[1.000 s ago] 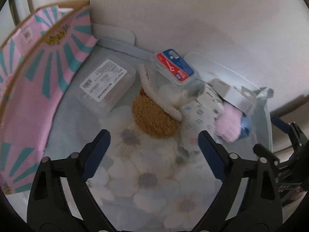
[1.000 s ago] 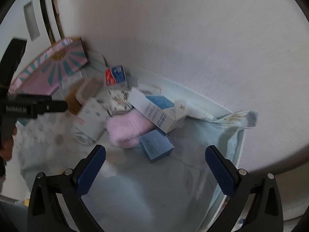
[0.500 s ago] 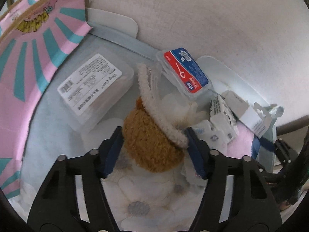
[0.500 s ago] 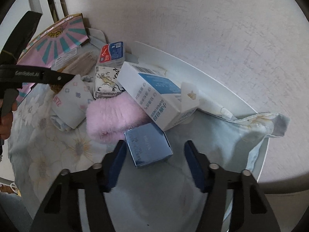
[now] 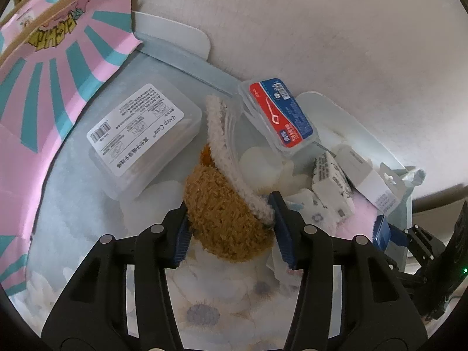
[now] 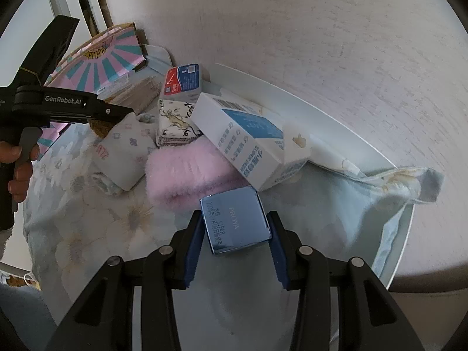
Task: Organize objects
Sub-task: 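Grasp the brown plush toy with the left tool while the right tool grasps the blue box, then carry the plush toy and blue box into the cardboard box and release both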
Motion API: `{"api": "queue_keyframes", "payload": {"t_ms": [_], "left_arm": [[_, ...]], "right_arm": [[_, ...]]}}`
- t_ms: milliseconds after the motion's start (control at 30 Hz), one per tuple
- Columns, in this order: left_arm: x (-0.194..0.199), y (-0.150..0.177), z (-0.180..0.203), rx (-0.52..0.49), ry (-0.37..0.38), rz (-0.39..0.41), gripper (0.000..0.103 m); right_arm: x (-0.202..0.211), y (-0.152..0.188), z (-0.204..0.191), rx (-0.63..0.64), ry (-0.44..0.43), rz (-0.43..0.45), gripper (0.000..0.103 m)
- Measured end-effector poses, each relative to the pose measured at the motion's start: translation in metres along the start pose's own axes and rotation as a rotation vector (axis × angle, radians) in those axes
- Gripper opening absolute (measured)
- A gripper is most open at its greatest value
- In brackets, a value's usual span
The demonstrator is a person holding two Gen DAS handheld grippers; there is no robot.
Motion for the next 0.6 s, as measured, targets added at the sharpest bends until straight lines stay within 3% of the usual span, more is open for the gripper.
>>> {"api": "queue_keyframes", "payload": {"t_ms": [300,600], "left_arm": [[0.029,-0.008,0.022,-0.046,0.038,0.057,0.042],[0.086,-0.023,0.033,-0.139,0.109,0.124,0.042]], "right_arm": [[0.034,0.004,0.000,-0.051,-0.004,0.024,0.040],[0.074,-0.026,-0.018,-0.085,0.043,0.080,0.040]]}}
Point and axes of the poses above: each gripper's, at about its wrist camera, not at the fingertips, and x roughly against the way its jaws point, z to its right, y to its underside, the point moved 10 cm from there along -x, roughly the way its jaws point, and after that the axes turned 6 degrees about y, right-handed, at the moved point
